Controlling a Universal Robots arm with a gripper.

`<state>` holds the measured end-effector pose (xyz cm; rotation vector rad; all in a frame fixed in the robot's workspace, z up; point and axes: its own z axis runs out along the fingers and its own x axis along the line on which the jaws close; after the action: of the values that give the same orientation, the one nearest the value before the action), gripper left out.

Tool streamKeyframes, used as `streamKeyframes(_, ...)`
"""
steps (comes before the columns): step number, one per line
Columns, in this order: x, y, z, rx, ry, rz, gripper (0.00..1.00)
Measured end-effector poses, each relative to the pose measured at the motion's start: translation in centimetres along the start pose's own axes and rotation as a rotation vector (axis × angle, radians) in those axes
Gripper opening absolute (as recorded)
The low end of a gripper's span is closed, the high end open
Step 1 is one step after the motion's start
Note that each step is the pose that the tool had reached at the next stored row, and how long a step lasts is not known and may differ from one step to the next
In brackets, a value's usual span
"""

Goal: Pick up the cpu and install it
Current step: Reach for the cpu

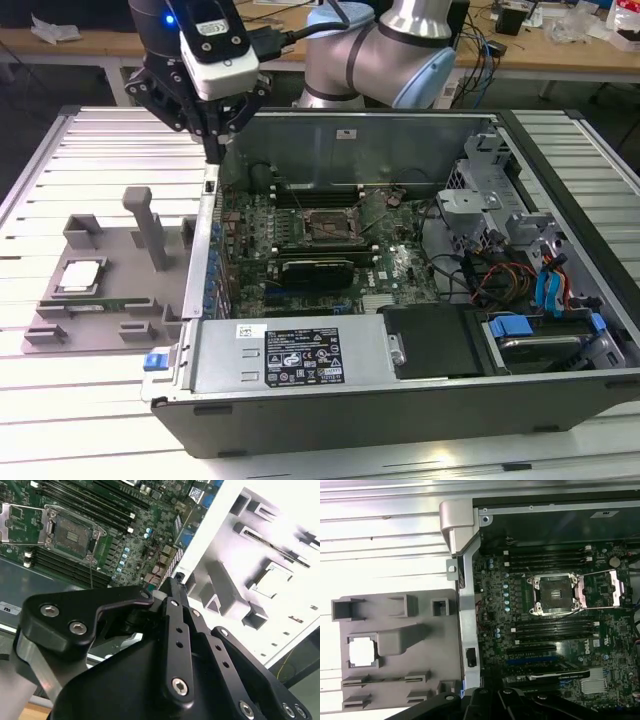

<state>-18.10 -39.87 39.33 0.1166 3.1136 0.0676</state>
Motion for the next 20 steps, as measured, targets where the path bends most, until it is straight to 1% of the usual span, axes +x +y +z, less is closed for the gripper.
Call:
streamKeyframes(3,0.47,-0.03,-0.01,0.0000,0.0001,0.000,0.11)
streamKeyframes(5,0.91,-0.07,-0.02,0.0000,0.0000,0.000,0.11)
streamKeyframes(8,1.33,-0.10,-0.04,0.0000,0.0000,0.000,0.11)
streamKeyframes(12,2.32,-0.17,-0.06,0.0000,0.0001,0.000,0.11)
streamKeyframes(14,2.57,-0.19,-0.07,0.0000,0.0000,0.000,0.11)
streamKeyframes(18,3.34,-0.24,-0.09,0.0000,0.0000,0.000,0.11)
streamKeyframes(20,3.91,-0.28,-0.10,0.0000,0.0000,0.000,0.11)
